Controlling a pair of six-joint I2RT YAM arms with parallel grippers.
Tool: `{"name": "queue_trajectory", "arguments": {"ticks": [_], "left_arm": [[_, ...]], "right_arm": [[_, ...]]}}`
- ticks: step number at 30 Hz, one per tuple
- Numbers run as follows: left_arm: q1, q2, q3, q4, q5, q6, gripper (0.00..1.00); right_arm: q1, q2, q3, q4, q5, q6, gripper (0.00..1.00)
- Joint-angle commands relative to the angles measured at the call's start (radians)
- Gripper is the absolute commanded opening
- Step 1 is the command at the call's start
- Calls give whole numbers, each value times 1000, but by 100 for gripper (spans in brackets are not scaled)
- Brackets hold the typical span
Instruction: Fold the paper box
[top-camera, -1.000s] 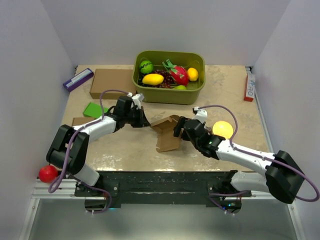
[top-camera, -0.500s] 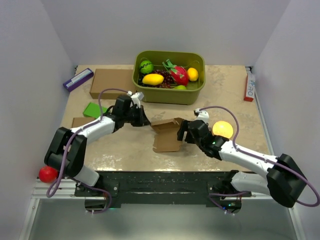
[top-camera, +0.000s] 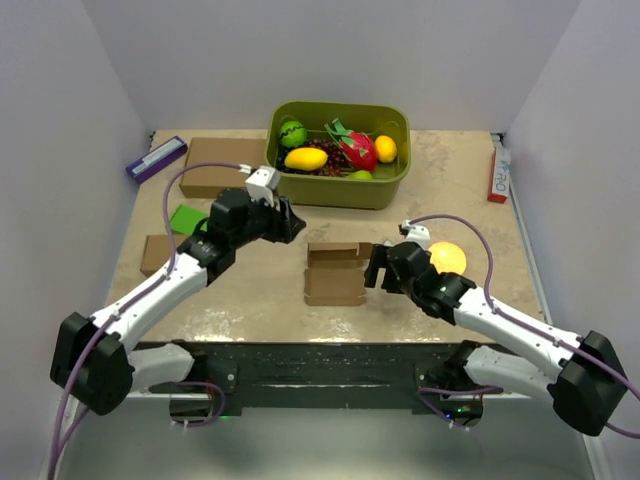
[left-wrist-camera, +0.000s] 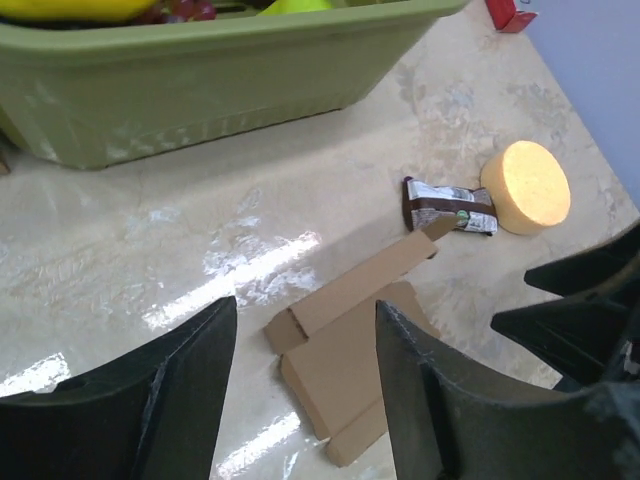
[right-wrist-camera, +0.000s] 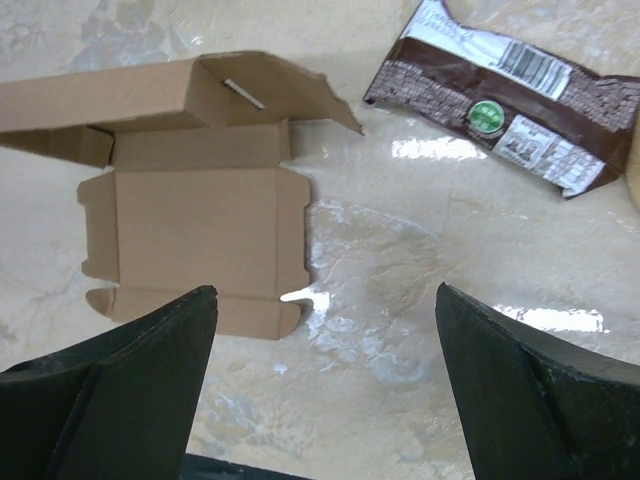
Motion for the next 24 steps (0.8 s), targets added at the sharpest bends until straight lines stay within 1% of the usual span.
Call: {"name": "queue_trajectory", "arguments": {"ticks": [1, 2, 4, 5, 9, 11, 17, 24], "left_arm": [[-182, -60, -24, 37, -202, 26, 62], [-210, -63, -45, 55, -216, 9, 61], [-277, -60, -77, 97, -251, -26, 60], [-300, -56, -109, 145, -274, -34, 59], [-415, 9, -160, 247, -290, -57, 57], [-466, 39, -176, 299, -291, -60, 56], [-526, 154, -205, 399, -293, -65, 52], [-529, 243, -266, 473, -300, -52, 46]], "right_arm": [[-64, 10, 39, 28, 40, -38, 90], [-78, 21, 39, 50, 34, -67, 87], [-102, 53, 45, 88, 27, -91, 83], [-111, 65, 45, 134, 24, -115, 79], [-165, 146, 47, 231, 9, -163, 75], [-185, 182, 42, 300, -26, -190, 74], [-211, 249, 19, 487, -109, -261, 74], [-211, 317, 22, 584, -124, -313, 71]]}}
